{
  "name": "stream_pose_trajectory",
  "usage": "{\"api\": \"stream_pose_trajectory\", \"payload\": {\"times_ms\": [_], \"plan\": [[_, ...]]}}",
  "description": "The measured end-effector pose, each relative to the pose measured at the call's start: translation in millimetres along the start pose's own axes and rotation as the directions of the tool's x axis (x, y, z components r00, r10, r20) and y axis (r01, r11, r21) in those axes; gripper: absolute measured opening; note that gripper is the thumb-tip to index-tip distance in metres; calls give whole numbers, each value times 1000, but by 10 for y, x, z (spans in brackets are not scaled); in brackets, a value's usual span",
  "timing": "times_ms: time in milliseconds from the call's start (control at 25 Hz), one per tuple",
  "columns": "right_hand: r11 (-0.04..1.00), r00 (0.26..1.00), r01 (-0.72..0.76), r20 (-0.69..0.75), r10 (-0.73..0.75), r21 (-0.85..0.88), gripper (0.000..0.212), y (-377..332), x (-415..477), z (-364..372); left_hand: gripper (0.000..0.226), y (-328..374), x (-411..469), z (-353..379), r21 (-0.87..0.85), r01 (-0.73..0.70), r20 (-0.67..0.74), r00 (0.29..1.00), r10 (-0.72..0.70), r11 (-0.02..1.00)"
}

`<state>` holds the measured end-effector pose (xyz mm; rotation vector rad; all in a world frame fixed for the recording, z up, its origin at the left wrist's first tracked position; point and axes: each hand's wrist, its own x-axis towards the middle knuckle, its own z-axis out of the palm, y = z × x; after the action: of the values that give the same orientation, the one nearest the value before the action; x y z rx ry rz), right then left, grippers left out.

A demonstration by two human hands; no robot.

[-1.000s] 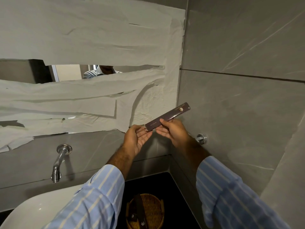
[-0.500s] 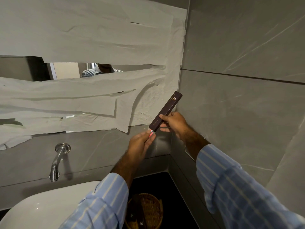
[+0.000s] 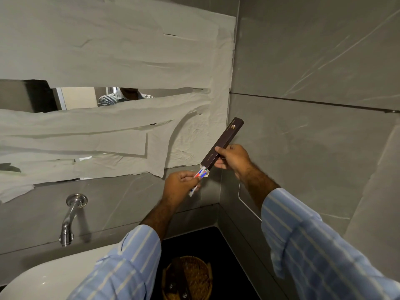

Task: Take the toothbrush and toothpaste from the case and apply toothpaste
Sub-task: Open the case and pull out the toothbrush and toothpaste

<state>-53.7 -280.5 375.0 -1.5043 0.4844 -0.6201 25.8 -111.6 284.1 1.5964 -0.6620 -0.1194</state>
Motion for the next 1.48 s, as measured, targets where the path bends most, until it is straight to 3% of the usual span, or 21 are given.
{"api": "stream_pose_trajectory", "payload": {"times_ms": [280,520,720,920,1200,1360,1480], "plan": [[991,978,127,-170,-118,45,28,-216,-51,-143,20,7,-55,-44,0,-75,7,997,75,997],[983,945,183,-274,-178,-6,33,-155,-175,-321,16,-323,-116,-243,-36,25,-1,1000,-25,999],[997,987,-34,-159,22,-75,26,321,-419,-437,12,-419,-211,-183,-56,140,-2,990,-141,989],[964,962,-260,-105,253,-58,11,1012,-798,-557,8,-623,-600,125,-81,338,87,939,-332,938],[841,839,-540,-86,537,-24,11,2078,-1507,-730,10,-1163,-1352,502,18,572,183,804,-565,820],[755,757,-653,-60,651,-55,33,2577,-1981,-902,6,-1459,-1815,744,101,617,196,757,-624,780],[695,699,-716,-83,711,-73,36,2871,-2316,-1055,6,-1694,-2155,919,175,661,256,685,-682,729]]}}
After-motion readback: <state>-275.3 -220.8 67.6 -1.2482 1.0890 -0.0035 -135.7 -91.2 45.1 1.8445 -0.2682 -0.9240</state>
